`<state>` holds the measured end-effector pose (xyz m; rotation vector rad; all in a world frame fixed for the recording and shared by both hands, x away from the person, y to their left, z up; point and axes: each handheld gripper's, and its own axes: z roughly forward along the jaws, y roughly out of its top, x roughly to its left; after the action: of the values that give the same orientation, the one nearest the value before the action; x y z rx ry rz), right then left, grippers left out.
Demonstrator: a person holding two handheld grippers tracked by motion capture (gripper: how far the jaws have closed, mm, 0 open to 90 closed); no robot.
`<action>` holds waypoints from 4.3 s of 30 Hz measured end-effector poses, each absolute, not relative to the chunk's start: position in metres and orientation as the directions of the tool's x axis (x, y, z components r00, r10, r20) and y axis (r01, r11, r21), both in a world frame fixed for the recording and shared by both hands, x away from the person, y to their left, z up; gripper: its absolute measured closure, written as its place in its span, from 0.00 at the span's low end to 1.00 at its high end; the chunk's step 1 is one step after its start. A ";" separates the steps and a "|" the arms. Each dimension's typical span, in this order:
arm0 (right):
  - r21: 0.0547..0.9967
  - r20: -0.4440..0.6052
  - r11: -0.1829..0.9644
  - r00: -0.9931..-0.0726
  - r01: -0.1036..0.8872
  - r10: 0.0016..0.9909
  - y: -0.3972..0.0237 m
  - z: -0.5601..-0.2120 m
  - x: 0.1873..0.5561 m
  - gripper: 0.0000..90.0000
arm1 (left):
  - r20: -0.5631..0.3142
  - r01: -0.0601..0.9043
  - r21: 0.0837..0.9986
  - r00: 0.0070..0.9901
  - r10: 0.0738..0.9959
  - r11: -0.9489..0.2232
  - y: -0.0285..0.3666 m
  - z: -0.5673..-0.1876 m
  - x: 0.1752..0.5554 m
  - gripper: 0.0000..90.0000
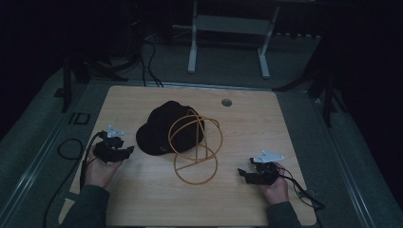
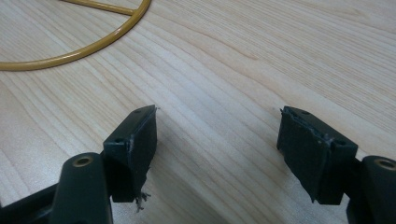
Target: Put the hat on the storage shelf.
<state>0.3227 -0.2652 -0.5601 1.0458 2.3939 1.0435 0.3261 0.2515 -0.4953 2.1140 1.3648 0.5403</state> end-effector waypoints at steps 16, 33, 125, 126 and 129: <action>0.734 -0.006 0.464 -0.678 0.496 0.735 -0.265 -0.560 0.323 0.31 | 0.008 0.655 0.645 0.510 0.860 -0.395 0.247 -0.476 0.341 0.62; 0.734 -0.006 0.466 -0.681 0.495 0.733 -0.265 -0.560 0.322 0.31 | -0.003 0.619 0.652 0.579 0.815 -0.438 0.237 -0.449 0.362 0.60; 0.732 -0.004 0.469 -0.685 0.495 0.729 -0.265 -0.560 0.322 0.29 | -0.038 0.592 0.410 0.771 0.636 -0.694 0.163 -0.447 0.470 0.96; 0.732 -0.004 0.469 -0.685 0.494 0.728 -0.265 -0.560 0.322 0.29 | -0.033 0.583 0.413 0.777 0.629 -0.699 0.163 -0.446 0.470 0.96; 0.731 -0.005 0.470 -0.686 0.494 0.728 -0.265 -0.560 0.322 0.29 | -0.042 0.582 0.415 0.780 0.624 -0.700 0.163 -0.444 0.468 0.96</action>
<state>0.3224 -0.2647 -0.5601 1.0362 2.4062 1.0437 0.4682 0.1635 -0.4437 2.5633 0.9119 0.1413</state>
